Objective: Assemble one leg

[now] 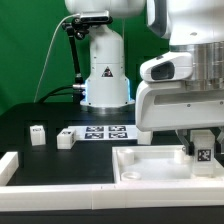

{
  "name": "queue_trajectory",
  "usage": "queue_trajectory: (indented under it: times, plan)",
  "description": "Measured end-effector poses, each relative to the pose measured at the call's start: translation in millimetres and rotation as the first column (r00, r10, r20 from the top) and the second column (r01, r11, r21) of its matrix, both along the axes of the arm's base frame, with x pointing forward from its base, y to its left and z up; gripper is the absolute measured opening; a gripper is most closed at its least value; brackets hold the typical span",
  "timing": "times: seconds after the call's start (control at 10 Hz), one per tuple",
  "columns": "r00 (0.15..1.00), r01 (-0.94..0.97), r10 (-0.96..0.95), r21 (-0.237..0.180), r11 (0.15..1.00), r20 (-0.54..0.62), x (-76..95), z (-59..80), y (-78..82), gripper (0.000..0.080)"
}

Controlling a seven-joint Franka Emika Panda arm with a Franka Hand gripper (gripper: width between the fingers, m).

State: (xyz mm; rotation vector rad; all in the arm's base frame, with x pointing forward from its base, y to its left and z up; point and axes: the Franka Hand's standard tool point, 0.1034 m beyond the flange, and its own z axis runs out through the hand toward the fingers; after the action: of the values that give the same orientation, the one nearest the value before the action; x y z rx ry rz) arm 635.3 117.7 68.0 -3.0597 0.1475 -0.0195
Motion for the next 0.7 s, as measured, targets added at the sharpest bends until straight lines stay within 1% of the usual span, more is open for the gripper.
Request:
queue_trajectory:
  times: [0.1,0.2,0.3,0.4,0.5,0.7]
  plan:
    - [0.987,0.158,-0.158,0.011,0.987,-0.015,0.0,-0.3,-2.4,0.0289]
    - [0.968,0.251,-0.251,0.021,0.968,-0.027,-0.2,-0.7,-3.8,0.0289]
    - [0.919,0.394,-0.393,0.024,0.919,-0.041,-0.4,-1.2,-5.9,0.0289]
    - [0.868,0.496,-0.494,0.022,0.868,-0.05,-0.9,-1.5,-7.2,0.029]
    - [0.831,0.555,-0.554,0.025,0.831,-0.058,-1.3,-1.7,-8.3,0.029]
    - [0.702,0.711,-0.708,0.011,0.704,-0.081,-2.4,-2.1,-9.6,0.029]
